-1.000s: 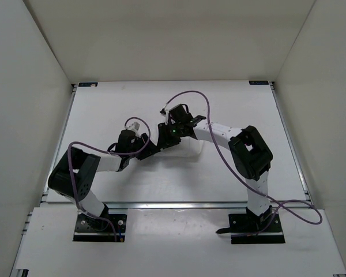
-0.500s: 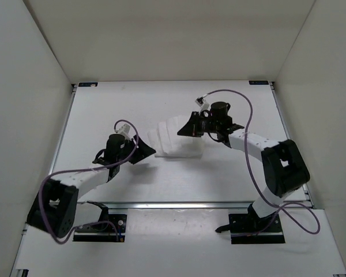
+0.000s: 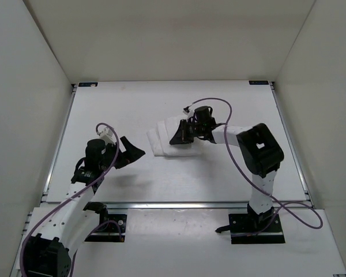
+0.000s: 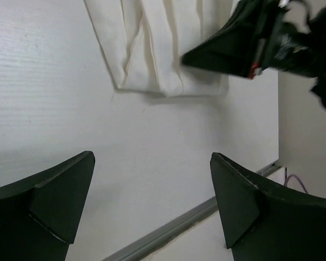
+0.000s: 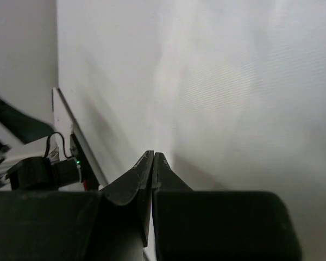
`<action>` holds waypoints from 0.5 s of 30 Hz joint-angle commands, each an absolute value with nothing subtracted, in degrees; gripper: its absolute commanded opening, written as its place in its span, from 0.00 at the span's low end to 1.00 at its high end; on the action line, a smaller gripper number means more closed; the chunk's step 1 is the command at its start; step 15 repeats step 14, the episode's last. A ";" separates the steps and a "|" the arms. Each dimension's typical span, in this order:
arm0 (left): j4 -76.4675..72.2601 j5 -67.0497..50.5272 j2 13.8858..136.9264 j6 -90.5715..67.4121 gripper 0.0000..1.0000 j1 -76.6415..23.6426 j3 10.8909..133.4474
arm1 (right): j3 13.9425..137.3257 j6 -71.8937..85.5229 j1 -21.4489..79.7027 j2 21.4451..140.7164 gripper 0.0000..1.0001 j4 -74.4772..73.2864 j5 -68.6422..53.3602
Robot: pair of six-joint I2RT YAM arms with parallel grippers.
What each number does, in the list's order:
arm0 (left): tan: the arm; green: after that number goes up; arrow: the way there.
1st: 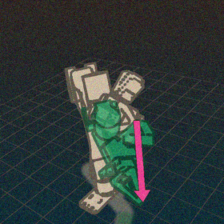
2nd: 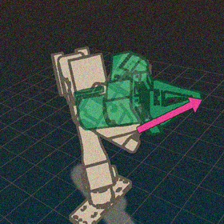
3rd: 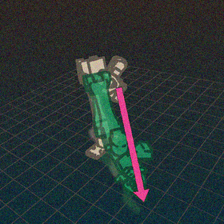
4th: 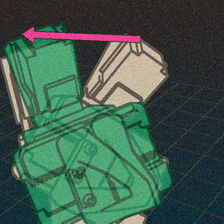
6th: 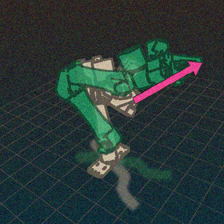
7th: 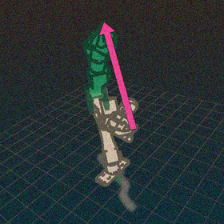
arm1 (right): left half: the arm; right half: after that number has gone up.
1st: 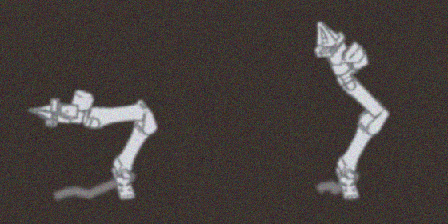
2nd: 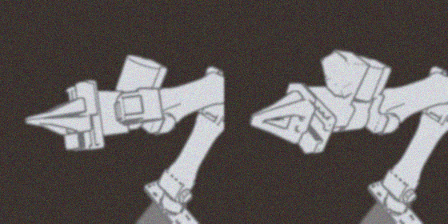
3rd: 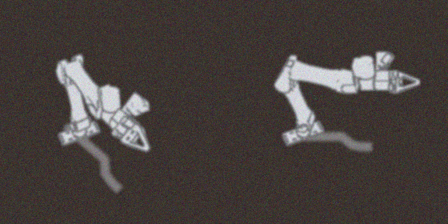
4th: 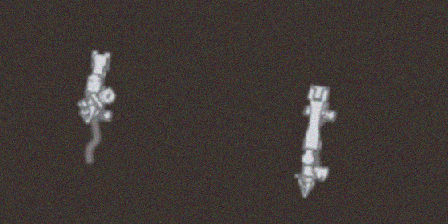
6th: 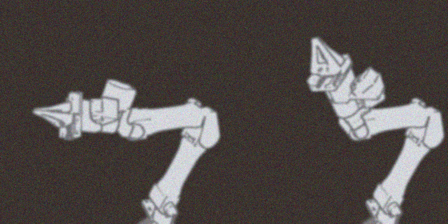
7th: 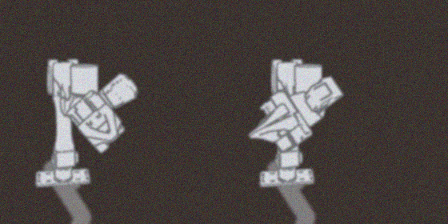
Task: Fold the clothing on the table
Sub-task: Fold the skirt
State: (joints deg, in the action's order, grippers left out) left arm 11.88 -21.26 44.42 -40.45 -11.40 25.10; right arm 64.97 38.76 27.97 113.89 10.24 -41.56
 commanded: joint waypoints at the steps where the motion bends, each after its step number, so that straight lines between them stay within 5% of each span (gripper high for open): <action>1: 20.55 -26.18 44.82 -35.43 0.99 -11.08 29.08 | 66.01 34.55 26.81 99.36 0.00 5.38 -40.78; 7: 27.33 -24.00 44.56 -31.64 0.99 -13.53 33.21 | 58.56 27.60 22.78 76.84 0.04 -10.80 -33.66; 15: 28.05 -20.39 42.28 -32.86 0.99 -13.36 33.23 | 47.91 24.36 8.02 57.78 0.06 -12.66 -42.44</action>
